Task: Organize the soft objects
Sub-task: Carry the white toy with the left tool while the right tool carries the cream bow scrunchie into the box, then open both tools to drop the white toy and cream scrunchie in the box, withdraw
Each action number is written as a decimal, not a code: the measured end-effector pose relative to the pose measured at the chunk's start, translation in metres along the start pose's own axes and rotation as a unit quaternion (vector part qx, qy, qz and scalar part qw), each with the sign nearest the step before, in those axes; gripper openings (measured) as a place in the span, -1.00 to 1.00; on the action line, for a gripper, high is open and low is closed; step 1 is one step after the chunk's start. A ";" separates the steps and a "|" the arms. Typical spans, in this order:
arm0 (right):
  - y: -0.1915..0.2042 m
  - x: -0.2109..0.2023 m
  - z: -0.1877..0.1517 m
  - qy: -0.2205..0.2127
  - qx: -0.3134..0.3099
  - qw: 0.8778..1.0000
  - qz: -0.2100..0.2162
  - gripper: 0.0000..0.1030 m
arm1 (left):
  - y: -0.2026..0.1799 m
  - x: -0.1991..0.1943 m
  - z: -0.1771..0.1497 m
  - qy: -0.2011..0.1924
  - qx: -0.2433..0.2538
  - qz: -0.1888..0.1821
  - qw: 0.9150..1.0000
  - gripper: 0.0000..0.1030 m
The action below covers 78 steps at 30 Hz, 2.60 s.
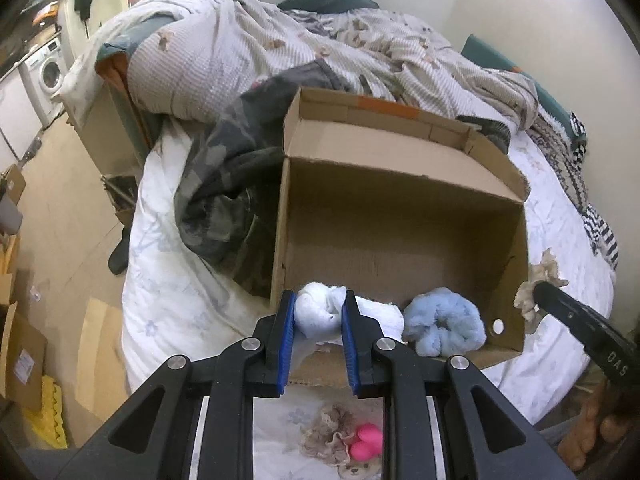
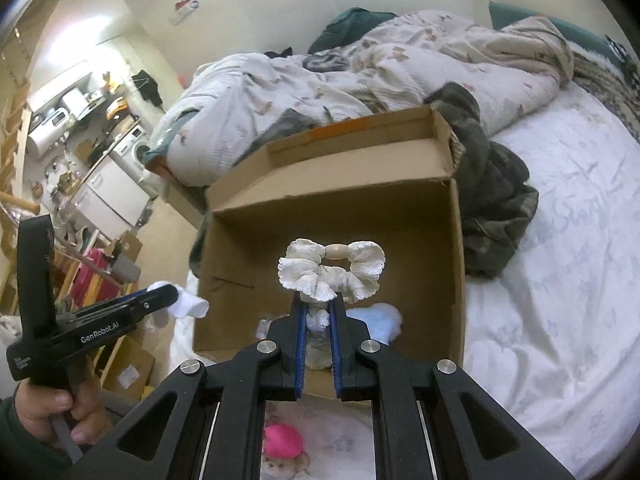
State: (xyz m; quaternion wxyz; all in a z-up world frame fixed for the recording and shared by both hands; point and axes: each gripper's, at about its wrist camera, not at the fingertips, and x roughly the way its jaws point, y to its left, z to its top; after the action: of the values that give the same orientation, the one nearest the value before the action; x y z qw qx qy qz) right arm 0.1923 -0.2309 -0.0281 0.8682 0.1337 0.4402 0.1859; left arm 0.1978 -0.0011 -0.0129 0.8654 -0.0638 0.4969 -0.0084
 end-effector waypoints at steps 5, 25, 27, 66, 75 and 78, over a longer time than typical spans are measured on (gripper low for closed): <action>-0.014 0.010 -0.001 0.002 0.023 1.000 -0.009 -0.76 | -0.006 0.019 -0.006 -0.005 0.019 -0.003 1.000 -0.62; -0.048 0.059 -0.014 0.085 0.078 0.991 -0.068 -0.76 | -0.009 0.061 -0.016 0.023 0.027 -0.017 0.999 -0.61; -0.050 0.061 -0.014 0.091 0.081 0.990 -0.069 -0.76 | -0.010 0.061 -0.016 0.022 0.030 -0.018 0.999 -0.61; -0.041 0.044 -0.011 0.056 0.085 0.994 -0.042 0.37 | -0.006 0.044 -0.021 0.022 0.005 -0.018 1.000 0.24; -0.035 0.022 -0.029 0.050 0.105 0.993 -0.011 0.37 | 0.007 0.014 -0.042 0.022 0.006 -0.006 1.000 0.24; -0.028 0.017 -0.041 0.054 0.107 0.993 -0.002 0.37 | 0.013 0.009 -0.055 0.028 -0.001 -0.006 1.000 0.24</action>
State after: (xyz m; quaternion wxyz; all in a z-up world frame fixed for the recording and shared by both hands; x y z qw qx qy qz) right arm 0.1741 -0.2461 -0.0747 0.8241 0.2143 0.5044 0.1432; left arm 0.1546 0.0052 -0.0497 0.8508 -0.0673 0.5209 -0.0154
